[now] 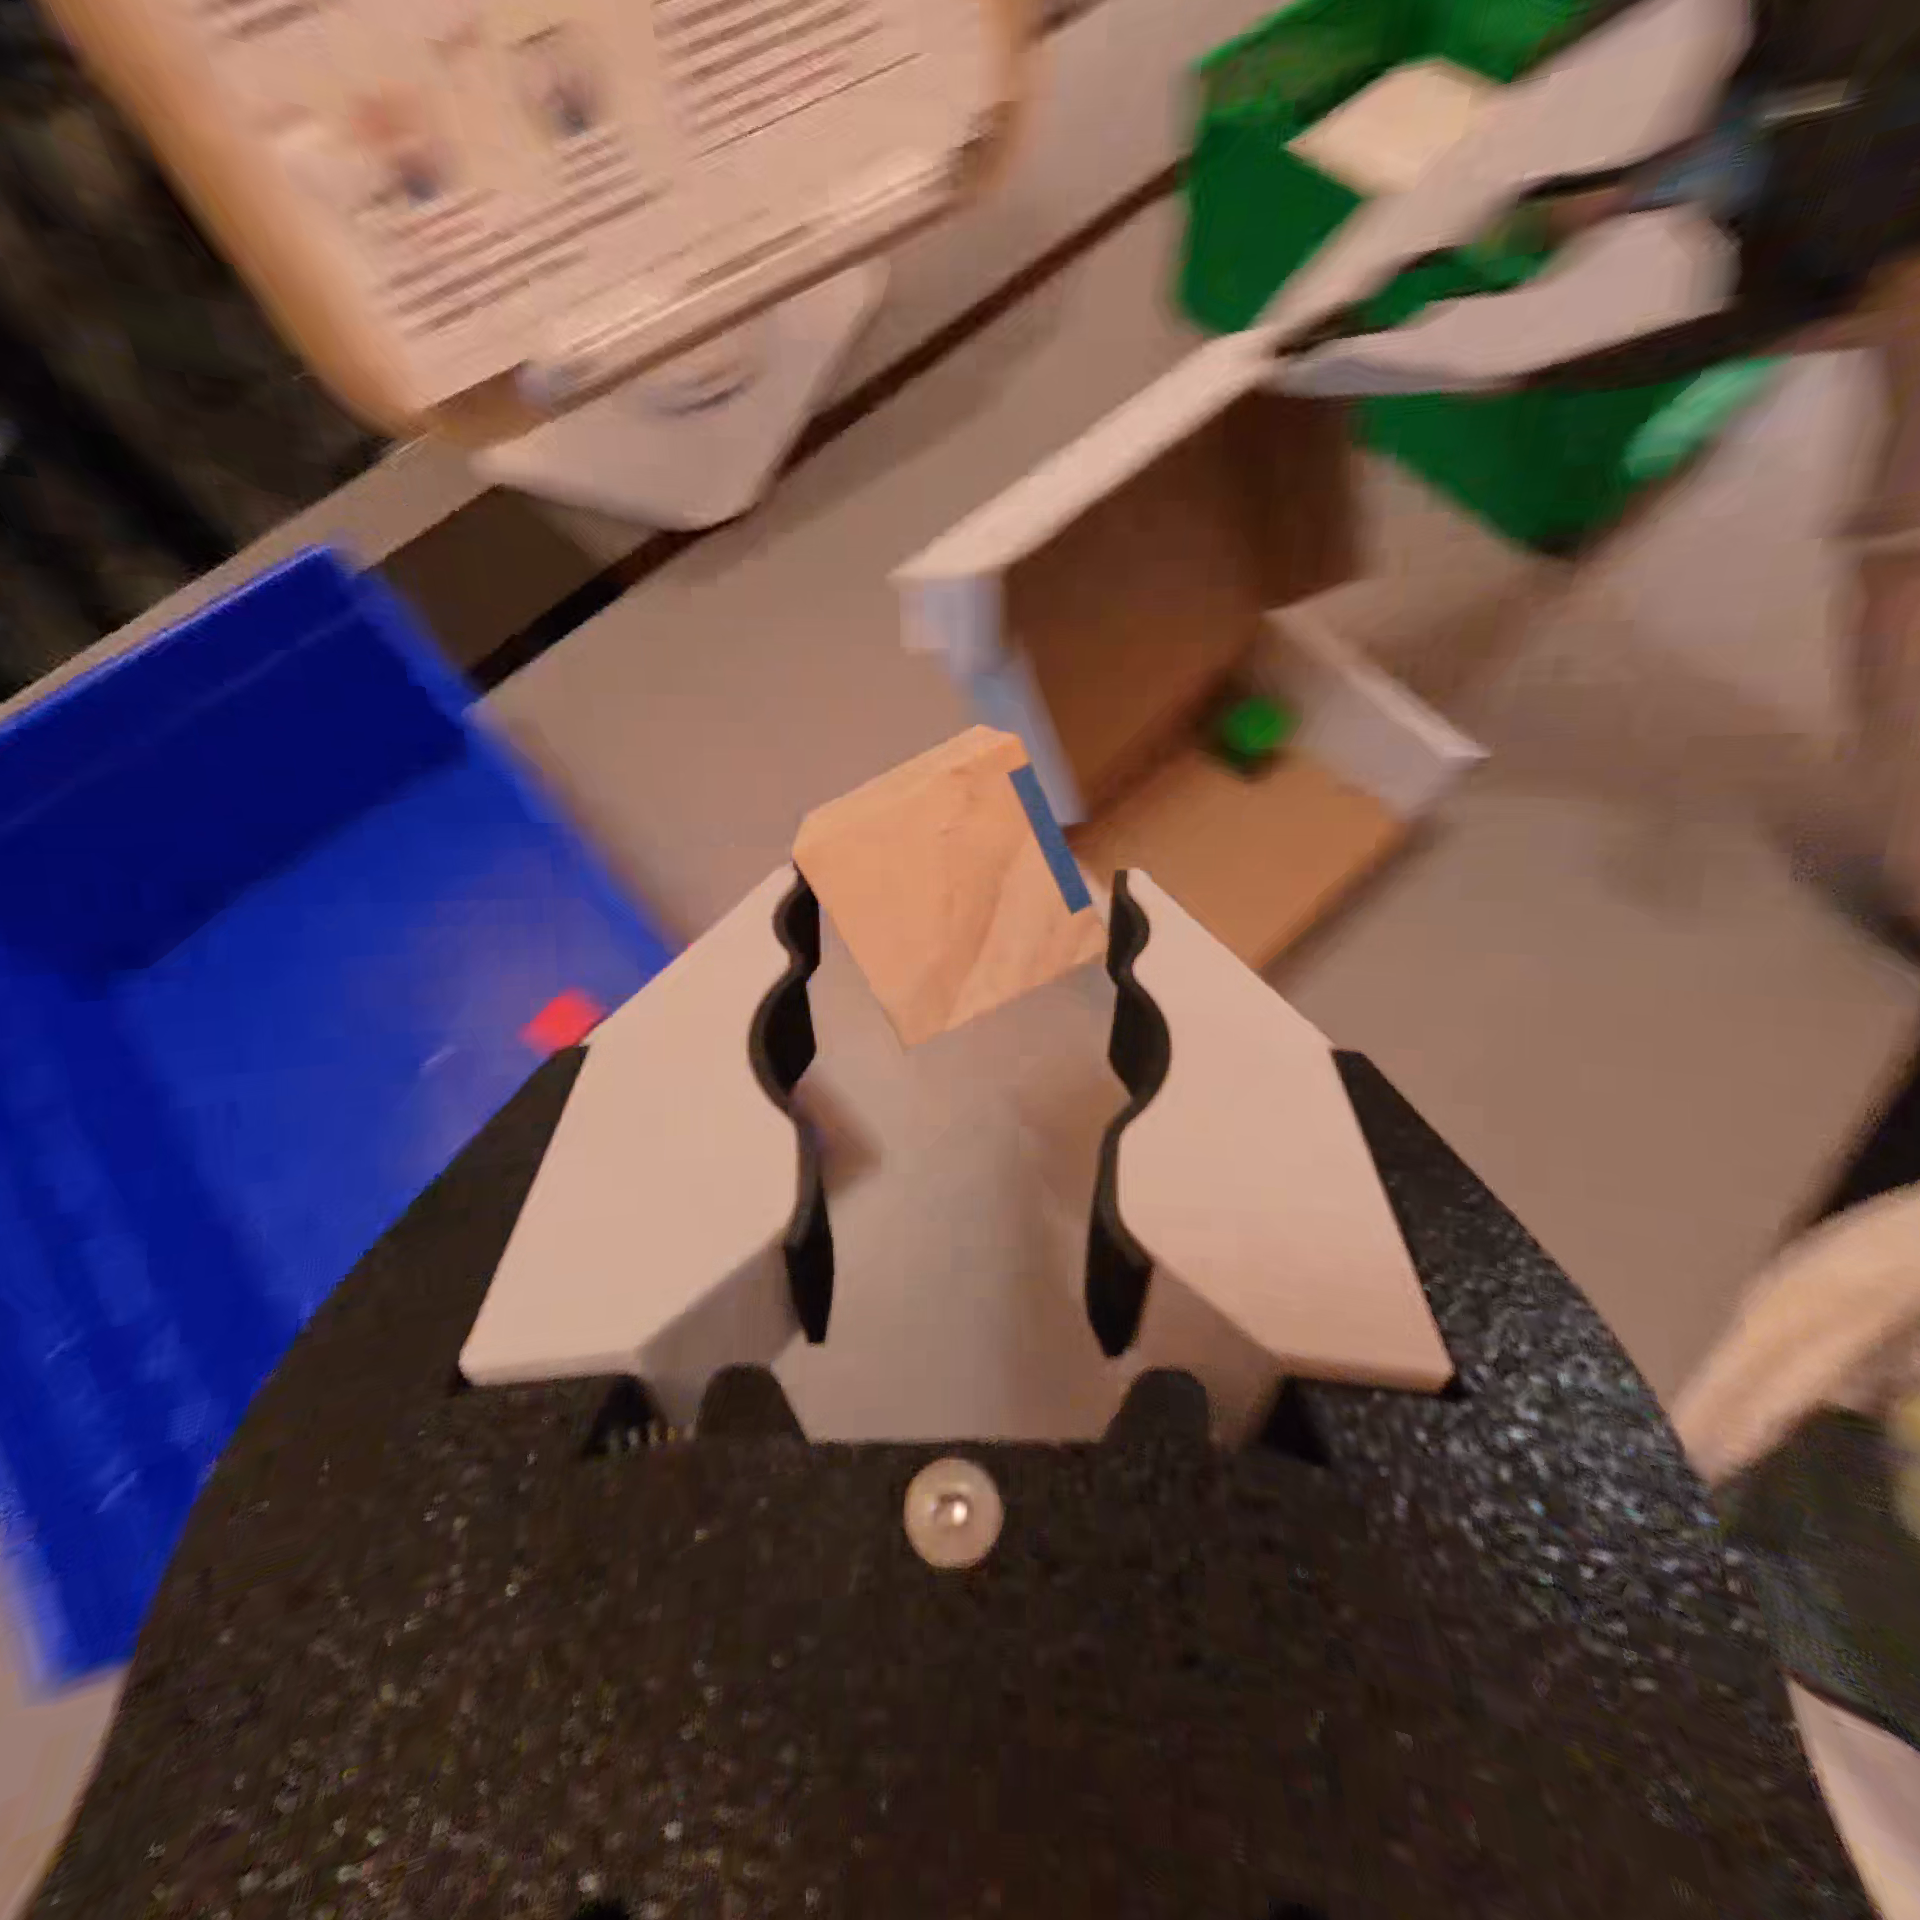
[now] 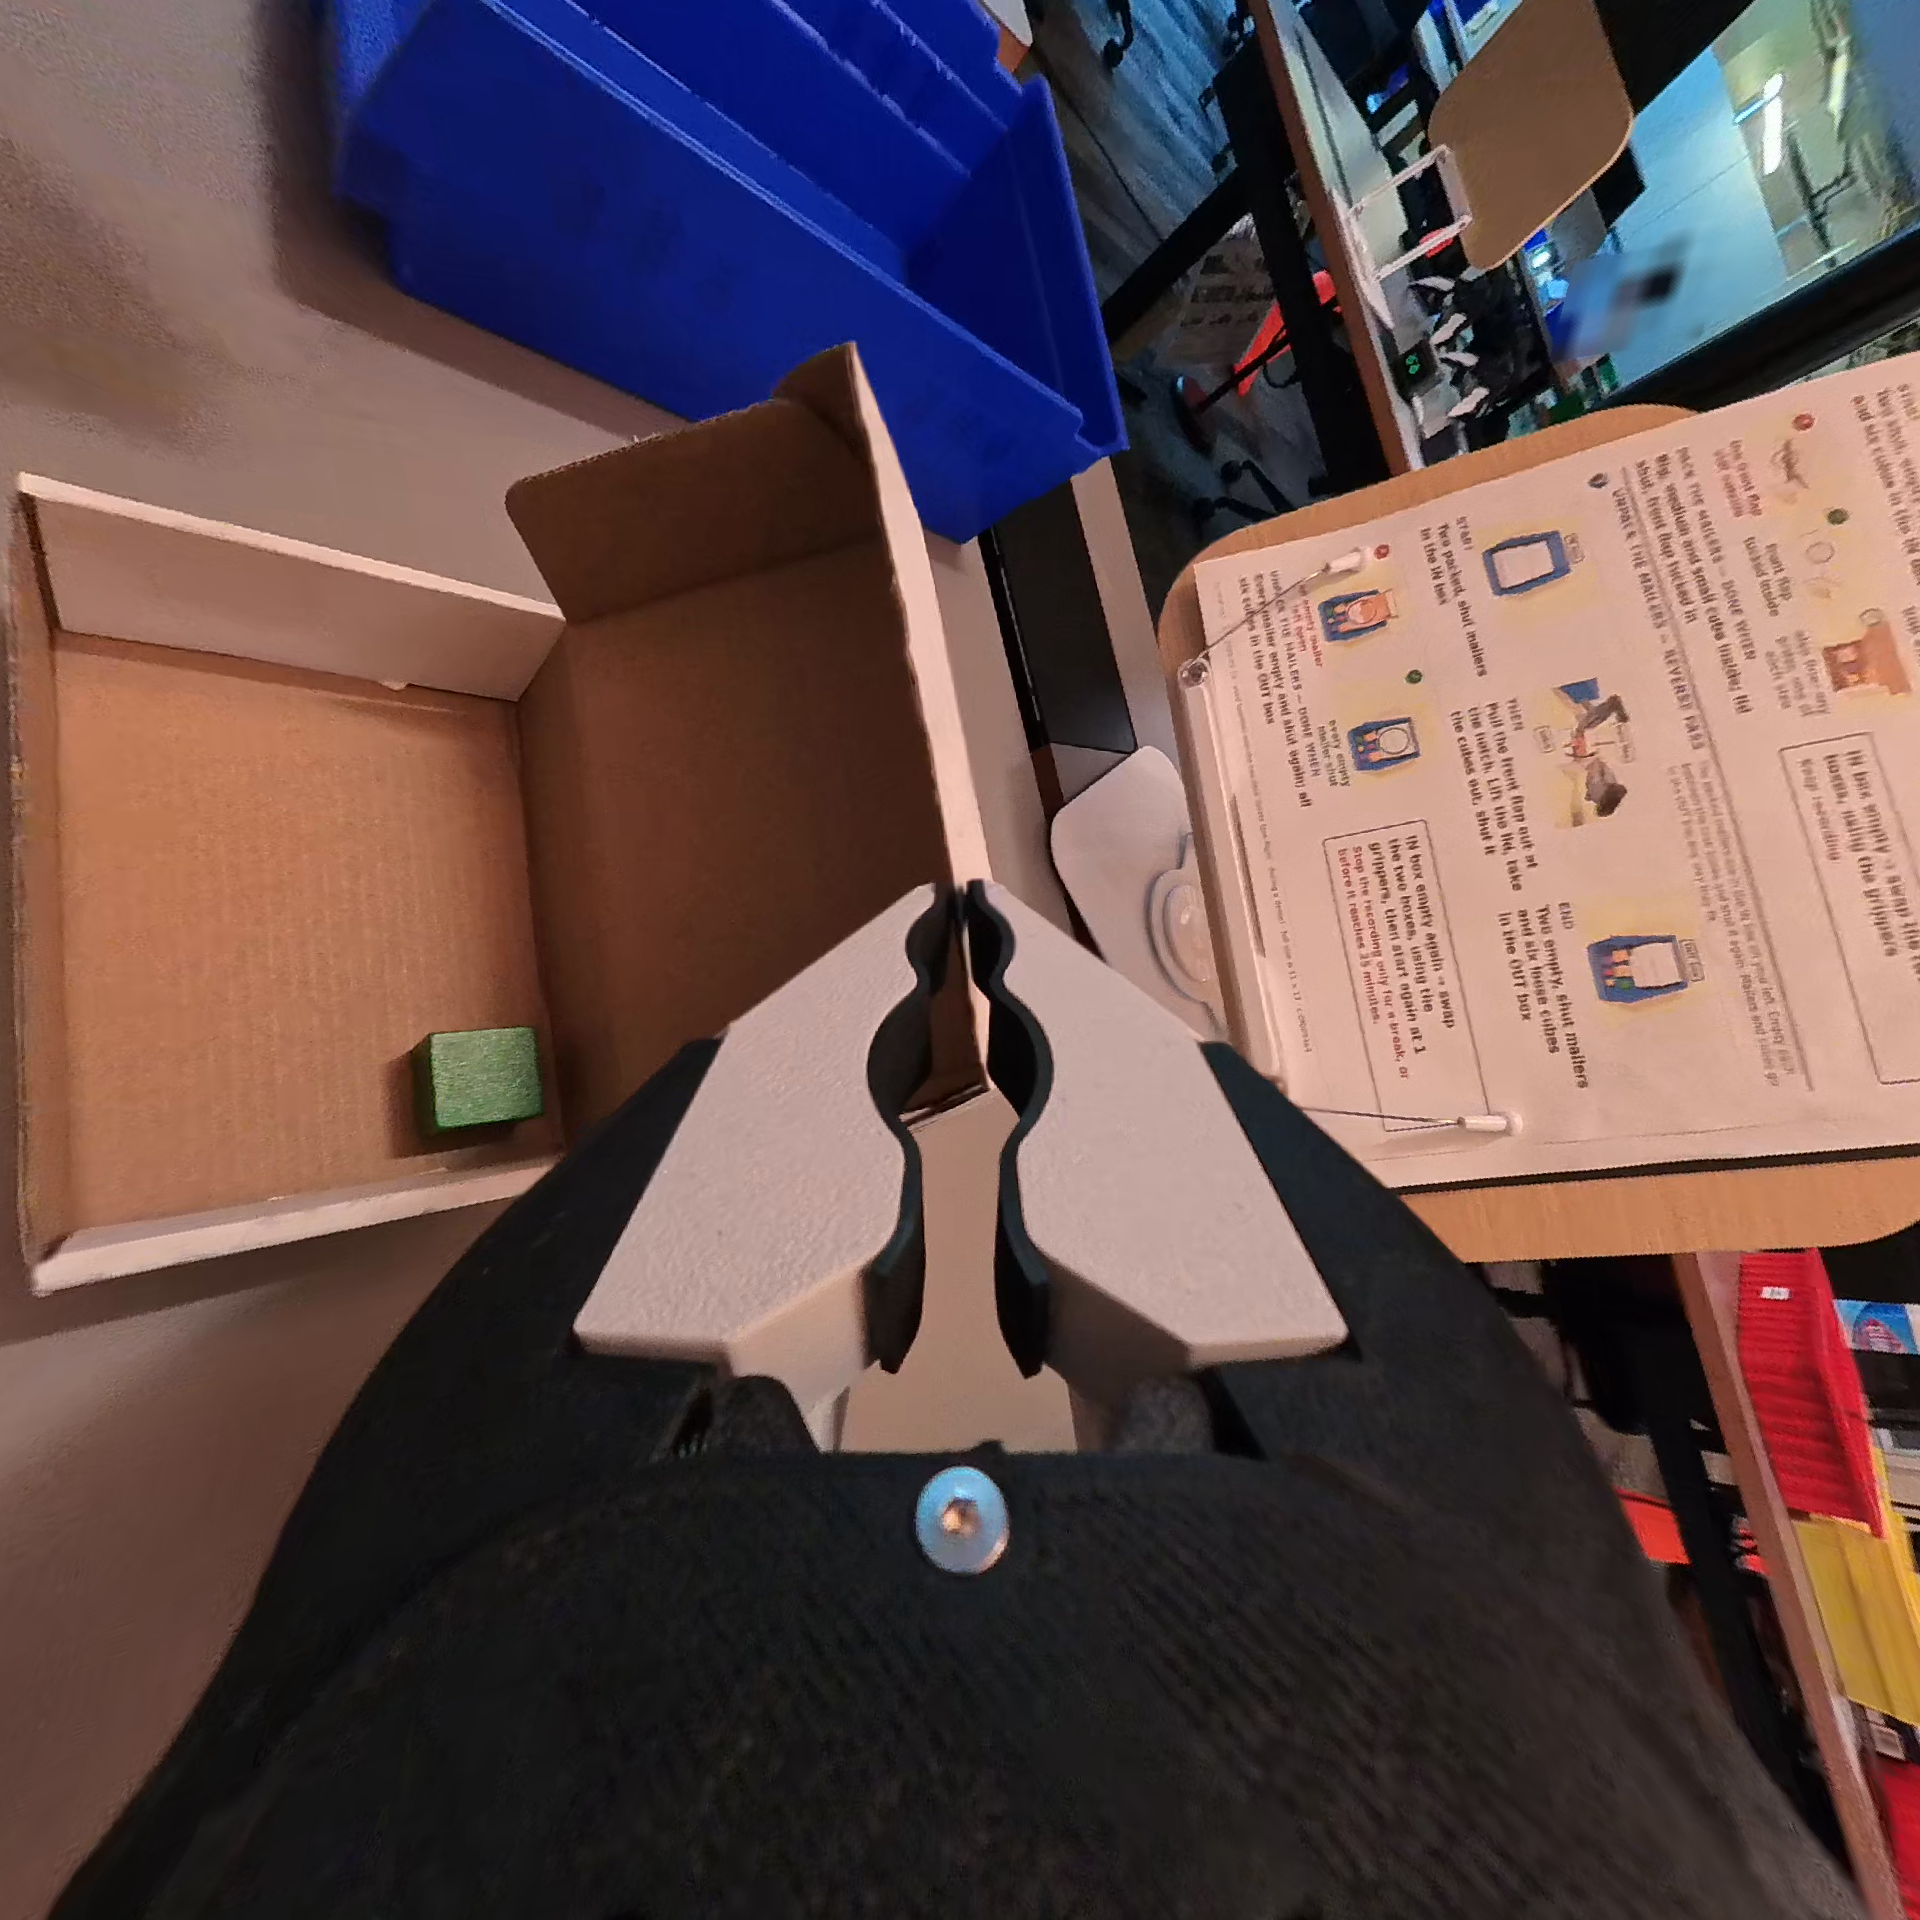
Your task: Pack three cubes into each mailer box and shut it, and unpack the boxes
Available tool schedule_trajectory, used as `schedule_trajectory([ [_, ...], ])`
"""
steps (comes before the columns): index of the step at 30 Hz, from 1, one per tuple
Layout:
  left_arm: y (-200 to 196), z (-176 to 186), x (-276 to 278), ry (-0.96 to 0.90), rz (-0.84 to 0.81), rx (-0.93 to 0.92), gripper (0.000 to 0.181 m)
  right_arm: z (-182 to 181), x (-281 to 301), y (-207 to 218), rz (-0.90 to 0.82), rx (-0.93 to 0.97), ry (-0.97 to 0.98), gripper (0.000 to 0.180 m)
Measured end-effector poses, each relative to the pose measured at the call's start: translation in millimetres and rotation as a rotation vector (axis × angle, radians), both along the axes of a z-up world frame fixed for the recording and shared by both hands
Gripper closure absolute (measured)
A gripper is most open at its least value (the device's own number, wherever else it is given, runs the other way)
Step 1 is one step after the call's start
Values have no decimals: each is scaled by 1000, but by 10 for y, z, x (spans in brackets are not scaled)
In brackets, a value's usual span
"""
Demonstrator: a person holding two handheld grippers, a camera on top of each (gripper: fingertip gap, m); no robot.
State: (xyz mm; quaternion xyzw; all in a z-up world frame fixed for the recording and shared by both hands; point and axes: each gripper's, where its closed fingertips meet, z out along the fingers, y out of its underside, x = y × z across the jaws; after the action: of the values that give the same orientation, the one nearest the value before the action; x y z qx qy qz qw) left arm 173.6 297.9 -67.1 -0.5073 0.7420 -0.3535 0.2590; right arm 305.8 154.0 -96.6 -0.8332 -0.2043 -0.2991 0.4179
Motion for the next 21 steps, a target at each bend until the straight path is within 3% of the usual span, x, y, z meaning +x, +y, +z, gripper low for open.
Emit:
schedule_trajectory([
  [1, -292, -3, -57, -5, -81, -21, 127, 20, 2, 6, -1, 5, -20, 179],
  [8, -1189, -1079, 226, 154, -149, 118, 127, 9, -34, 99, 2, -5, -63, 180],
  [13, -1241, -1545, 534, 202, -85, 179, 127, 30, -63, 83, -2, -15, -105, 180],
  [15, -1245, -1439, 587, 150, -75, 136, 119, 37, -44, 51, -7, -8, -103, 180],
  [18, -1146, -1104, 520, 54, -74, 115, 127, 41, 11, -4, -19, 1, -90, 180],
  [21, -797, -453, 443, -140, 21, 99, 137, 33, 62, -57, -33, -5, -84, 180],
])
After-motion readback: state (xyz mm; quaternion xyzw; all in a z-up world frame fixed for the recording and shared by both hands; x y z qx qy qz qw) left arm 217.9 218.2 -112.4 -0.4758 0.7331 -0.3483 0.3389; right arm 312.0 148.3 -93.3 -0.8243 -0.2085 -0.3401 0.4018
